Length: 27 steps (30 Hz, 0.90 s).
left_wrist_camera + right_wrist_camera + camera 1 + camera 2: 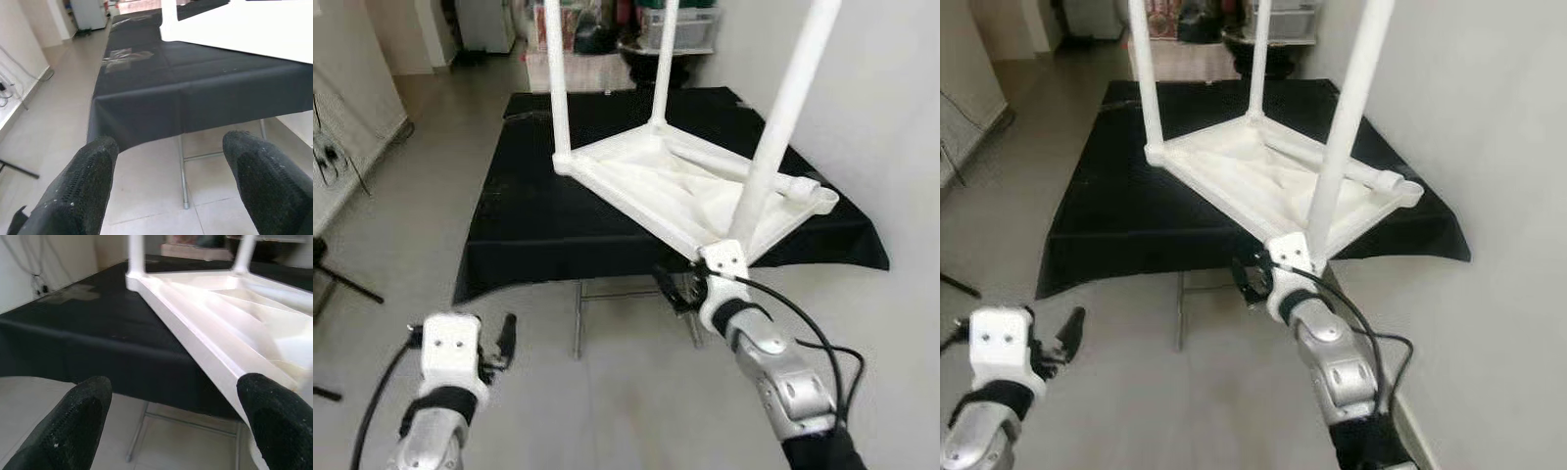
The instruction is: Building children table
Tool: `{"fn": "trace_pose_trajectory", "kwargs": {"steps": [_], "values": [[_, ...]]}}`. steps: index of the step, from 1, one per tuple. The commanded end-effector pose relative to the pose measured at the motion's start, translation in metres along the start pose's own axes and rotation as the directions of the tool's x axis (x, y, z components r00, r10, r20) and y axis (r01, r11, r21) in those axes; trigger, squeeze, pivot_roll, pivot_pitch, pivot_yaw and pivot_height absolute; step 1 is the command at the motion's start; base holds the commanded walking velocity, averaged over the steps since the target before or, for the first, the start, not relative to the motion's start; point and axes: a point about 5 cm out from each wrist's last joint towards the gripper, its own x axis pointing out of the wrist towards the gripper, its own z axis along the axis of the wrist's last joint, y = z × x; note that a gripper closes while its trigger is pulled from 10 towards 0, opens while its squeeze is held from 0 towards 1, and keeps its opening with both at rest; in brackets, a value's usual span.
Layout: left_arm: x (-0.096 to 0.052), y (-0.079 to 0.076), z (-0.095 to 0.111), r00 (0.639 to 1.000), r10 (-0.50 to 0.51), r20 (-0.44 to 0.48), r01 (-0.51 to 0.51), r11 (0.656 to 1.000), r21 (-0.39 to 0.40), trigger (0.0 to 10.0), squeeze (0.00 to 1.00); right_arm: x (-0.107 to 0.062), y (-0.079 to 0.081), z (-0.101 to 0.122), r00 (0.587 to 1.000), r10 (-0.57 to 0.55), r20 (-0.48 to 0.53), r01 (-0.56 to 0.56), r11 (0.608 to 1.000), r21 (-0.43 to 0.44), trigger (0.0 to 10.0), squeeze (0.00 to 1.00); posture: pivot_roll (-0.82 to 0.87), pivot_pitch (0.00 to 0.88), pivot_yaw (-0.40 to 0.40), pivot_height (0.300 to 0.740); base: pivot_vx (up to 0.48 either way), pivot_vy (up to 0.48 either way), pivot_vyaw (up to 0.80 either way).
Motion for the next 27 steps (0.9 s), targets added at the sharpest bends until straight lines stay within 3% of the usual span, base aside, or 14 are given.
{"fn": "trace_pose_trajectory", "kwargs": {"steps": [1, 3, 4, 10, 14, 19, 27], "values": [[0.001, 0.002, -0.002, 1.0, 0.009, 0.002, -0.009, 1.0, 0.007, 10.0, 0.0, -0.001, 0.005, -0.001, 0.996, 0.088, 0.016, -0.088, 0.995, 0.036, 10.0, 0.0, 0.01, 0.028, -0.054, 0.74, 0.0, 0.0, 0.0], [0.001, 0.002, -0.002, 1.0, 0.009, 0.002, -0.009, 1.0, 0.007, 10.0, 0.0, -0.001, 0.005, -0.001, 0.996, 0.088, 0.016, -0.088, 0.995, 0.036, 10.0, 0.0, 0.01, 0.028, -0.054, 0.74, 0.0, 0.0, 0.0], [0.0, 0.004, -0.002, 1.0, 0.019, 0.006, -0.019, 1.0, 0.001, 10.0, 0.0, -0.006, 0.01, -0.002, 0.984, 0.178, 0.022, -0.179, 0.983, 0.046, 10.0, 0.0, 0.01, 0.026, -0.054, 0.74, 0.0, 0.0, 0.0], [-0.002, 0.005, -0.005, 1.0, 0.029, -0.001, -0.029, 1.0, 0.006, 10.0, 0.0, -0.013, 0.007, -0.007, 0.983, 0.184, 0.016, -0.184, 0.982, 0.049, 10.0, 0.0, -0.01, 0.022, -0.055, 0.74, 0.0, 0.0, 0.0], [-0.005, 0.006, -0.009, 0.999, 0.031, -0.016, -0.031, 0.999, 0.008, 10.0, 0.0, -0.019, 0.0, -0.012, 0.994, 0.114, 0.002, -0.114, 0.993, 0.043, 10.0, 0.0, -0.02, 0.018, -0.055, 0.74, 0.0, 0.0, 0.0], [-0.017, 0.003, -0.017, 0.998, 0.023, -0.053, -0.023, 1.0, -0.005, 10.0, 0.0, -0.036, -0.023, -0.033, 0.993, -0.069, -0.094, 0.078, 0.992, 0.095, 10.0, 0.0, -0.03, 0.02, -0.045, 0.74, 0.0, 0.0, -0.27], [-0.022, 0.009, -0.023, 0.993, 0.093, -0.078, -0.098, 0.994, -0.057, 10.0, 0.0, -0.04, -0.029, -0.039, 0.986, -0.119, -0.12, 0.135, 0.981, 0.141, 10.0, 0.0, -0.03, 0.017, -0.04, 0.74, 0.0, 0.0, -0.8]]}}
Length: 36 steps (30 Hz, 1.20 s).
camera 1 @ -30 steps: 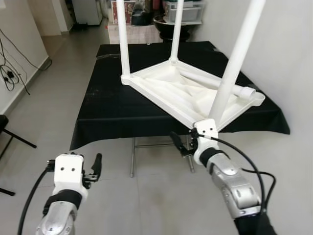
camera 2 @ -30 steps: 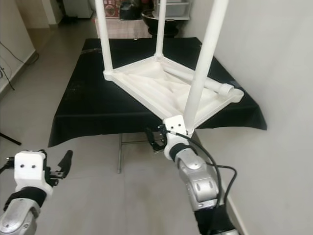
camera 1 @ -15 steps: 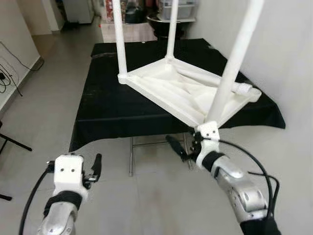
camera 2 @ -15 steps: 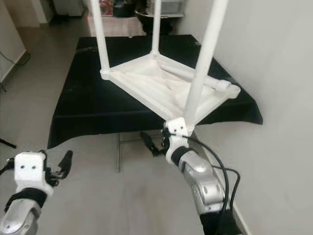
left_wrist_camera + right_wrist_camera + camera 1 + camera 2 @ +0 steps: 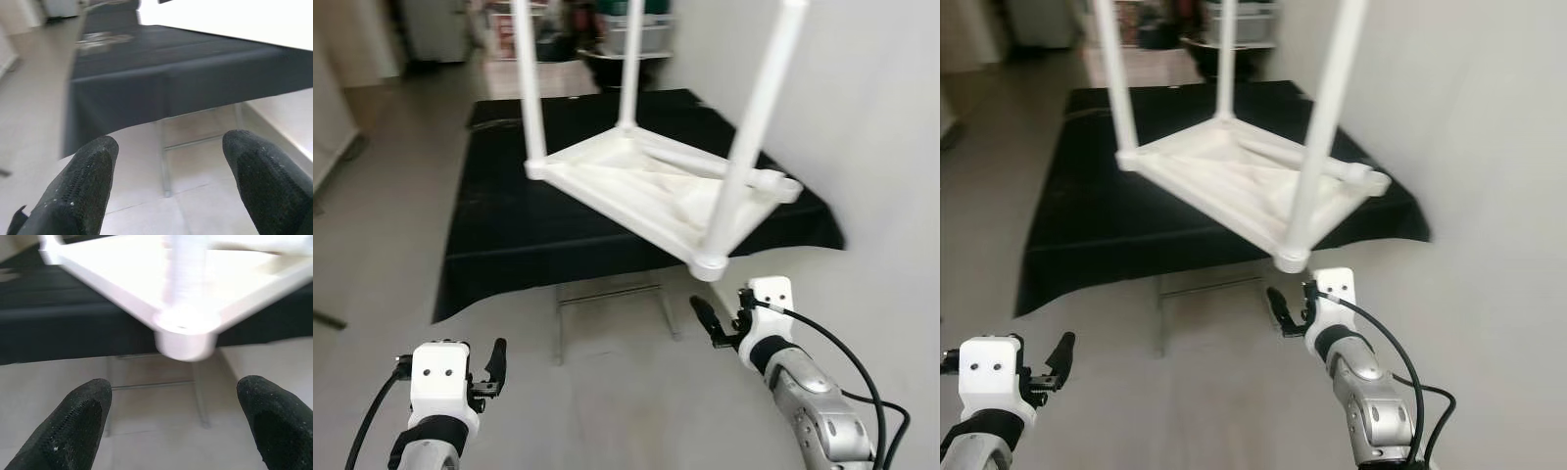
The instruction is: Building children table
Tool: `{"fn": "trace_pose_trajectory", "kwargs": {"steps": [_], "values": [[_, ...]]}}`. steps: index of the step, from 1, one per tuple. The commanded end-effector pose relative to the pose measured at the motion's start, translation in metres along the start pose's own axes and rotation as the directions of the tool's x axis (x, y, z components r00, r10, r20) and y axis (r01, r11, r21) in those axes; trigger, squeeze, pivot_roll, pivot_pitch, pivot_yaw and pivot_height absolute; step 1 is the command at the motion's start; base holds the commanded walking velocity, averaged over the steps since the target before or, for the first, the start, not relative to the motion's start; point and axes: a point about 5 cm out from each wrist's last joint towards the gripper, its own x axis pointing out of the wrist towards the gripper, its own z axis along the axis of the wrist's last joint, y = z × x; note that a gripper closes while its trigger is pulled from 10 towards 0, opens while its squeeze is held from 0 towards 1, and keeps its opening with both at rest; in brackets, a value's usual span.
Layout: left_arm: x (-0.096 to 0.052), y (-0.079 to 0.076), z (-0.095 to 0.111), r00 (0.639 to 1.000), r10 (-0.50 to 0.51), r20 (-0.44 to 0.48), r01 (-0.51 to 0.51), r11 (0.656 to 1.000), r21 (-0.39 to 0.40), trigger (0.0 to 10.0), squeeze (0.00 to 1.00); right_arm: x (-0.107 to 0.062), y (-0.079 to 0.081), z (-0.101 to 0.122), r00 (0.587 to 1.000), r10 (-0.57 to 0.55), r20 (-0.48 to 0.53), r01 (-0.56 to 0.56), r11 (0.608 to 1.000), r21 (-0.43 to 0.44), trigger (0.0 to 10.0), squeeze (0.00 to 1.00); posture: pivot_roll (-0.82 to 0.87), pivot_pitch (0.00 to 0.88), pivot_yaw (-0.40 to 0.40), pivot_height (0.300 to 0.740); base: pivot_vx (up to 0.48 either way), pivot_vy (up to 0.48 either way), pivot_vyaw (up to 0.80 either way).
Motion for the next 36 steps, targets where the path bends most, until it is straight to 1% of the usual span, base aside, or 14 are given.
{"fn": "trace_pose_trajectory", "kwargs": {"steps": [1, 3, 5, 22, 29, 35, 36], "values": [[0.0008, 0.0037, -0.002, 1.0, 0.03, -0.006, -0.03, 0.999, -0.019, 10.0, 0.0, 0.0001, 0.0005, -0.0001, 1.0, -0.004, 0.001, 0.004, 1.0, 0.024, 10.0, 0.0, -0.03, 0.017, -0.04, 0.74, 0.0, 0.0, -0.8], [0.0045, 0.0064, -0.0022, 0.999, 0.051, -0.006, -0.051, 0.998, -0.034, 10.0, 0.0, 0.0032, 0.0035, 0.004, 0.999, 0.001, 0.033, -0.001, 1.0, 0.01, 10.0, 0.0, -0.03, 0.011, -0.04, 0.74, 0.0, 0.0, -0.24], [0.0051, 0.0072, -0.0023, 0.999, 0.054, -0.005, -0.054, 0.998, -0.037, 10.0, 0.0, 0.0041, 0.0047, 0.0055, 0.999, 0.004, 0.044, -0.004, 1.0, 0.0, 10.0, 0.0, -0.03, 0.011, -0.04, 0.74, 0.0, 0.0, 0.0], [0.0064, 0.0093, -0.0017, 0.999, 0.047, 0.0, -0.047, 0.998, -0.044, 10.0, 0.0, 0.0069, 0.0052, 0.0071, 0.999, -0.014, 0.046, 0.013, 1.0, 0.017, 10.0, 0.0, -0.03, 0.019, -0.031, 0.74, 0.0, 0.0, 0.0], [0.0076, 0.0086, -0.0002, 0.999, 0.038, 0.009, -0.037, 0.999, -0.039, 10.0, 0.0, 0.0085, 0.0049, 0.0065, 0.999, -0.016, 0.037, 0.015, 1.0, 0.022, 10.0, 0.0, -0.03, 0.021, -0.031, 0.74, 0.27, 0.0, 0.0], [0.0077, 0.0082, 0.0002, 0.999, 0.033, 0.011, -0.033, 0.999, -0.038, 10.0, 0.0, 0.0095, 0.0059, 0.0061, 0.999, -0.005, 0.034, 0.004, 0.999, 0.035, 10.0, 0.0, -0.03, 0.021, -0.03, 0.74, 0.289, 0.0, -0.8], [0.0077, 0.0081, 0.0003, 0.999, 0.032, 0.012, -0.031, 0.999, -0.037, 10.0, 0.0, 0.0096, 0.0063, 0.0061, 0.999, -0.002, 0.035, 0.0, 0.999, 0.041, 10.0, 0.0, -0.03, 0.021, -0.03, 0.74, 0.289, 0.0, 0.0]]}}
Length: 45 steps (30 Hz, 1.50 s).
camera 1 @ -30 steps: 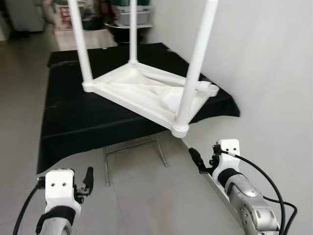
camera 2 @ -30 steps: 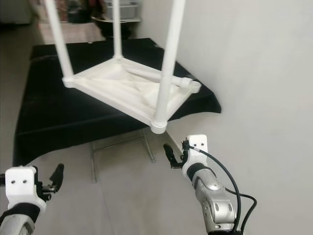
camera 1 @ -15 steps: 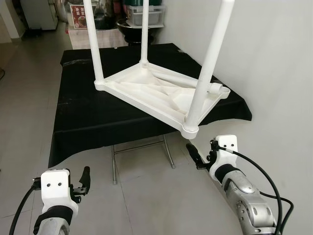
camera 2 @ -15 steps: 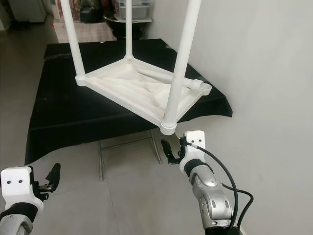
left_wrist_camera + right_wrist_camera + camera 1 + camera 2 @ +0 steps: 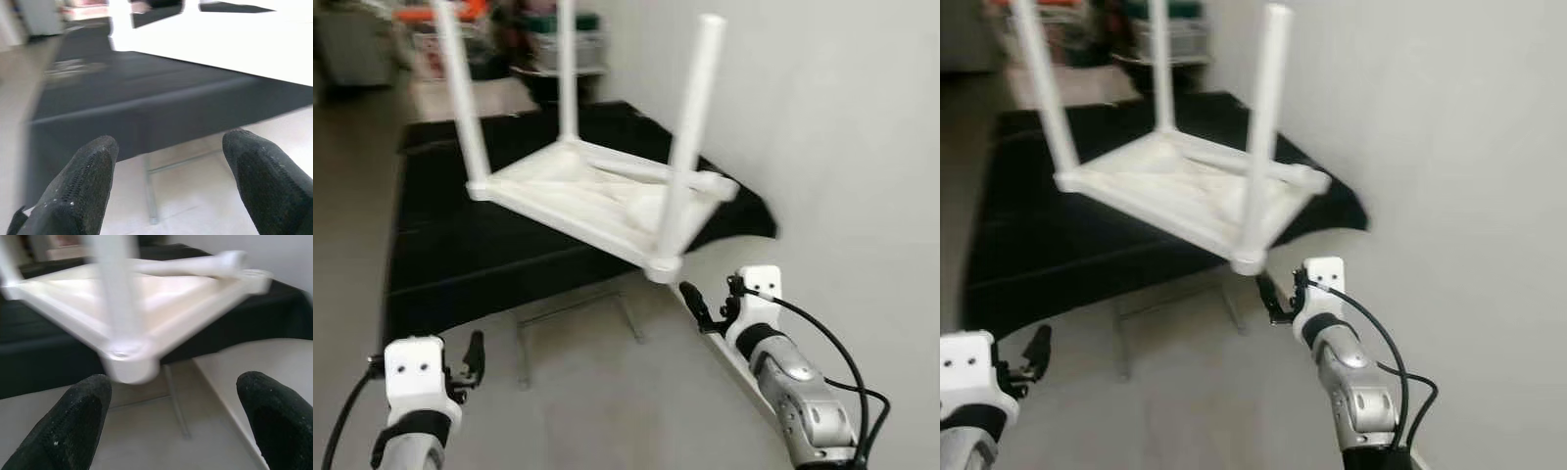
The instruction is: Building children table
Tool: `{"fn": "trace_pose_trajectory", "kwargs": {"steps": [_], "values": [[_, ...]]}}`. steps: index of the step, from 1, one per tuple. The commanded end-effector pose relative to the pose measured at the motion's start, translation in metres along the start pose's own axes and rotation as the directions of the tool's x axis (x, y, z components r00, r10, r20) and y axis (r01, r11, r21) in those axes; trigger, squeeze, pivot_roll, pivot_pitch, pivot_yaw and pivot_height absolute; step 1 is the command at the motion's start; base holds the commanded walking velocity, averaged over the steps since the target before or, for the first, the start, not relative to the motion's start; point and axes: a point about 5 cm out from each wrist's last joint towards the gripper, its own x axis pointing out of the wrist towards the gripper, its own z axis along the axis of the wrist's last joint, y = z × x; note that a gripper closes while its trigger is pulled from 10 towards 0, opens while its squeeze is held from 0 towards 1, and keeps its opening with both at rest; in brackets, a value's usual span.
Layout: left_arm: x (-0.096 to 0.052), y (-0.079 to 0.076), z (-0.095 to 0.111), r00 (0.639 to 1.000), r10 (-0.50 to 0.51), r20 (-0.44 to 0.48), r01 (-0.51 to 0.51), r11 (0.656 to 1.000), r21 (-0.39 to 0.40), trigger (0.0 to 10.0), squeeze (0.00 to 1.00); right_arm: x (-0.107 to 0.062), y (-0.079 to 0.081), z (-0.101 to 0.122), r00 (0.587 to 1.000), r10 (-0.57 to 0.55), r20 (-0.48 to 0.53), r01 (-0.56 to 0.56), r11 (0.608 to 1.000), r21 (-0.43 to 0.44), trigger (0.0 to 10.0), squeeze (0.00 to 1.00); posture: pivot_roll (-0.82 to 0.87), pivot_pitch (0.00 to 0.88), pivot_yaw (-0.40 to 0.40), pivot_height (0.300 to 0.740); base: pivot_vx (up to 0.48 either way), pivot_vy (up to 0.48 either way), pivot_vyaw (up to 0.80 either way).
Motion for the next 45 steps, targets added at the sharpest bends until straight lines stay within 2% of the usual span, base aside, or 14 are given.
{"fn": "trace_pose_trajectory", "kwargs": {"steps": [1, 19, 28, 30, 31, 32, 35, 36, 37, 38, 39, 40, 42, 45], "values": [[0.0, -0.003, -0.001, 1.0, -0.017, -0.006, 0.017, 1.0, -0.008, 10.0, 0.0, -0.001, -0.004, -0.004, 1.0, -0.009, -0.018, 0.01, 1.0, 0.023, 10.0, 0.0, -0.03, 0.021, -0.03, 0.74, 0.289, 0.0, -0.8], [-0.001, -0.005, 0.0, 1.0, -0.018, 0.0, 0.018, 1.0, -0.008, 10.0, 0.0, 0.003, -0.009, -0.002, 1.0, -0.001, -0.026, 0.001, 1.0, 0.012, 10.0, 0.0, -0.01, 0.028, -0.037, 0.74, 0.288, 0.0, -0.09], [-0.002, 0.0, 0.002, 0.999, 0.047, 0.007, -0.047, 0.999, -0.003, 10.0, 0.0, 0.023, 0.017, 0.028, 0.972, 0.236, 0.021, -0.233, 0.968, -0.096, 10.0, 0.0, 0.0, 0.031, -0.041, 0.74, 0.0, 0.0, 0.0], [-0.004, 0.006, 0.001, 0.995, 0.099, 0.0, -0.099, 0.995, 0.02, 10.0, 0.0, 0.031, 0.042, 0.041, 0.929, 0.369, 0.014, -0.361, 0.917, -0.172, 10.0, 0.0, 0.01, 0.037, -0.048, 0.74, 0.0, 0.0, 0.0], [-0.004, 0.006, 0.001, 0.995, 0.099, 0.0, -0.099, 0.995, 0.02, 10.0, 0.0, 0.031, 0.042, 0.041, 0.929, 0.369, 0.014, -0.361, 0.917, -0.172, 10.0, 0.0, 0.01, 0.037, -0.048, 0.74, 0.0, 0.0, 0.0], [-0.005, 0.01, 0.001, 0.99, 0.137, -0.005, -0.137, 0.99, 0.04, 10.0, 0.0, 0.034, 0.06, 0.048, 0.894, 0.449, 0.011, -0.436, 0.873, -0.219, 10.0, 0.0, 0.02, 0.04, -0.049, 0.74, 0.0, 0.0, 0.0], [-0.007, 0.014, 0.0, 0.987, 0.163, -0.008, -0.163, 0.985, 0.054, 10.0, 0.0, 0.035, 0.073, 0.052, 0.866, 0.5, 0.007, -0.482, 0.839, -0.251, 10.0, 0.0, 0.02, 0.041, -0.049, 0.74, 0.0, 0.0, 0.0], [-0.009, 0.019, -0.001, 0.98, 0.2, -0.015, -0.198, 0.978, 0.067, 10.0, 0.0, 0.033, 0.093, 0.056, 0.809, 0.587, -0.008, -0.565, 0.774, -0.286, 10.0, 0.0, 0.03, 0.047, -0.055, 0.74, 0.0, 0.0, 0.0], [-0.009, 0.019, -0.001, 0.98, 0.2, -0.015, -0.198, 0.978, 0.067, 10.0, 0.0, 0.033, 0.093, 0.056, 0.809, 0.587, -0.008, -0.565, 0.774, -0.286, 10.0, 0.0, 0.03, 0.047, -0.055, 0.74, 0.0, 0.0, 0.0], [-0.011, 0.024, -0.001, 0.973, 0.229, -0.017, -0.227, 0.97, 0.085, 10.0, 0.0, 0.029, 0.112, 0.059, 0.748, 0.663, -0.019, -0.634, 0.706, -0.316, 10.0, 0.0, 0.04, 0.052, -0.055, 0.74, 0.0, 0.0, 0.0], [-0.011, 0.024, -0.001, 0.973, 0.229, -0.017, -0.227, 0.97, 0.085, 10.0, 0.0, 0.029, 0.112, 0.059, 0.748, 0.663, -0.019, -0.634, 0.706, -0.316, 10.0, 0.0, 0.04, 0.052, -0.055, 0.74, 0.0, 0.0, 0.0], [-0.014, 0.028, -0.001, 0.967, 0.252, -0.02, -0.249, 0.964, 0.096, 10.0, 0.0, 0.026, 0.129, 0.062, 0.704, 0.709, -0.024, -0.675, 0.659, -0.331, 10.0, 0.0, 0.05, 0.055, -0.056, 0.74, 0.0, 0.0, 0.0], [-0.015, 0.031, -0.001, 0.964, 0.264, -0.023, -0.26, 0.96, 0.107, 10.0, 0.0, 0.026, 0.143, 0.063, 0.681, 0.732, -0.025, -0.693, 0.633, -0.344, 10.0, 0.0, 0.05, 0.057, -0.057, 0.74, 0.0, 0.0, 0.0], [-0.018, 0.03, -0.001, 0.965, 0.261, -0.025, -0.256, 0.96, 0.115, 10.0, 0.0, 0.031, 0.156, 0.066, 0.677, 0.736, -0.005, -0.691, 0.633, -0.348, 10.0, 0.0, 0.07, 0.06, -0.061, 0.74, 0.0, 0.0, 0.27]]}}
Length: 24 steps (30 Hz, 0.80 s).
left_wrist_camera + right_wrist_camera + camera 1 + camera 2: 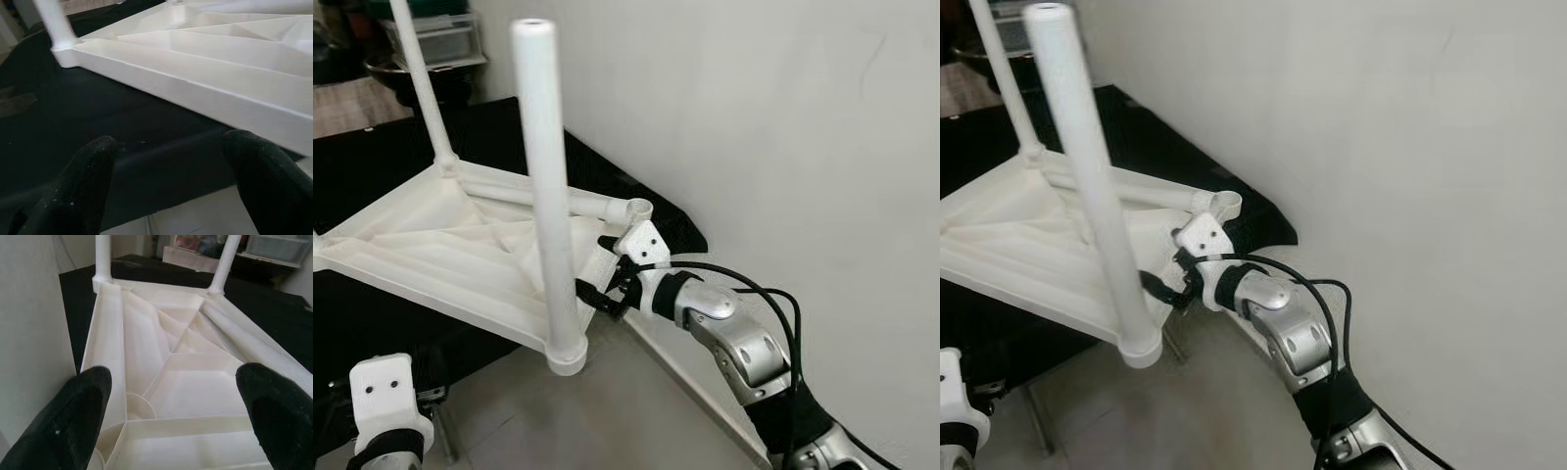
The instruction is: Building children table
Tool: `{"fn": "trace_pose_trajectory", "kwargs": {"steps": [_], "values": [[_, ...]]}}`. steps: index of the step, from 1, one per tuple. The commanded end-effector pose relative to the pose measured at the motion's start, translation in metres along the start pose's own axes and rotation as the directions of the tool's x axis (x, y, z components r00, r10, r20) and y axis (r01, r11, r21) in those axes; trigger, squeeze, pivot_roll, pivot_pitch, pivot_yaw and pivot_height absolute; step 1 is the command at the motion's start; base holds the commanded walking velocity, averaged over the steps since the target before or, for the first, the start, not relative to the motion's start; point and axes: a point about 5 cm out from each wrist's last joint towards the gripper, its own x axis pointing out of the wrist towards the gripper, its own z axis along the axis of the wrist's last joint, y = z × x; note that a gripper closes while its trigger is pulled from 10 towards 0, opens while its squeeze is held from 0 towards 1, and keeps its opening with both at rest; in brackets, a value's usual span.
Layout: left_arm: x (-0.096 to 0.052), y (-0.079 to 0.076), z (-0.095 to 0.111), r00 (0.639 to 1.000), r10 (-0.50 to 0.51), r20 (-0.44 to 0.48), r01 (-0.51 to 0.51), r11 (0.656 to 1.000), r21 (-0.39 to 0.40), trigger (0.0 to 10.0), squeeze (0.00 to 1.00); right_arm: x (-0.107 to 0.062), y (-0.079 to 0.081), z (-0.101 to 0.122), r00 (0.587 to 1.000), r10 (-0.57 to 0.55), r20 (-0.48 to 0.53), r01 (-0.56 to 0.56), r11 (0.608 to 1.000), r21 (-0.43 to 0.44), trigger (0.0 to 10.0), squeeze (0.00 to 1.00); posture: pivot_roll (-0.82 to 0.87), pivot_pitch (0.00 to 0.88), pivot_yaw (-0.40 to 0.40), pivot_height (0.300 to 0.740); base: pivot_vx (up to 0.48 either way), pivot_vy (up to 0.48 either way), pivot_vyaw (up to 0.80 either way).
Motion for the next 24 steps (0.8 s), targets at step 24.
{"fn": "trace_pose_trajectory", "kwargs": {"steps": [24], "values": [[-0.003, -0.016, 0.008, 0.993, -0.116, 0.025, 0.115, 0.993, 0.037, 10.0, 0.0, 0.019, -0.003, 0.011, 0.997, -0.07, -0.016, 0.071, 0.996, 0.055, 10.0, 0.0, 0.07, 0.05, -0.049, 0.74, 0.0, 0.0, 0.8]]}}
